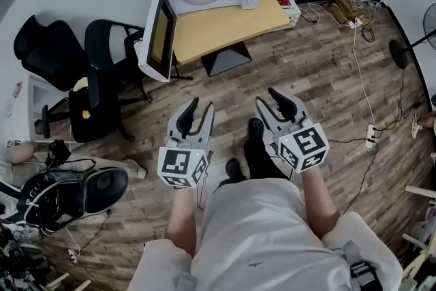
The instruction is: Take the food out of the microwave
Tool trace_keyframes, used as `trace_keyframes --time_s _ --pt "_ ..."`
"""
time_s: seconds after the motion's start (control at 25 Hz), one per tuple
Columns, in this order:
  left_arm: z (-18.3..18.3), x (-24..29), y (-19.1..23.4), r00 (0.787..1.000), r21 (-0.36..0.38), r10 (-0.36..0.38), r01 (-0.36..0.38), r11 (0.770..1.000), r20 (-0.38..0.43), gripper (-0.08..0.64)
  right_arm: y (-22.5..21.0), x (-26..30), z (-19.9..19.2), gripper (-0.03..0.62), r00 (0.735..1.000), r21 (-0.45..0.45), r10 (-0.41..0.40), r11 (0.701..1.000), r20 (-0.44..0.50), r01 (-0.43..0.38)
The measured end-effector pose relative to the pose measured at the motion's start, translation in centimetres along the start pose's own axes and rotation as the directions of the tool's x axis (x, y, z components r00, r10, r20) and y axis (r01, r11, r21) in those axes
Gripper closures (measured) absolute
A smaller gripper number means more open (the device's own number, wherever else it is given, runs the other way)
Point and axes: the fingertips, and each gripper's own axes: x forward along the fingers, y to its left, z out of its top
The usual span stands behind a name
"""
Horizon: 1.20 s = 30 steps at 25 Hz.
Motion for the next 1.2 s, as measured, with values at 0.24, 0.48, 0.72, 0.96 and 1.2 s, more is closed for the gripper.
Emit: trace_keyframes --time_s 0.24,0.48,0.72,0.96,1.2 --pt "1.7 4.2 1.2 1.0 0.015 0.009 -0.009 1.0 -0.004 0.423 -4.3 2.7 1.6 0.459 1.0 0.004 0.001 1.0 0.003 -0.001" --pt "3.5 8.7 2.3 0.999 0.009 0.033 -0.033 0.999 -0.001 0.423 -9.3 5.1 3.4 0.459 1.0 0.004 0.002 1.0 0.011 -0.003" --pt "4.4 13.8 2.0 0.999 0.0 0.048 -0.048 0.999 -0.006 0.423 -13.7 7.4 4.7 0.46 0.999 -0.005 0.032 0.999 0.01 -0.032" --pt "4.8 18.0 1.7 0.997 0.006 0.069 -0.069 0.998 -0.017 0.423 -17.6 9.3 5.0 0.46 0.998 0.0 0.058 0.998 0.004 -0.058" --pt "4.6 21.1 1.3 0.995 0.006 0.091 -0.09 0.996 -0.037 0.423 -20.3 10.8 5.0 0.462 0.996 0.002 0.089 0.996 -0.001 -0.089"
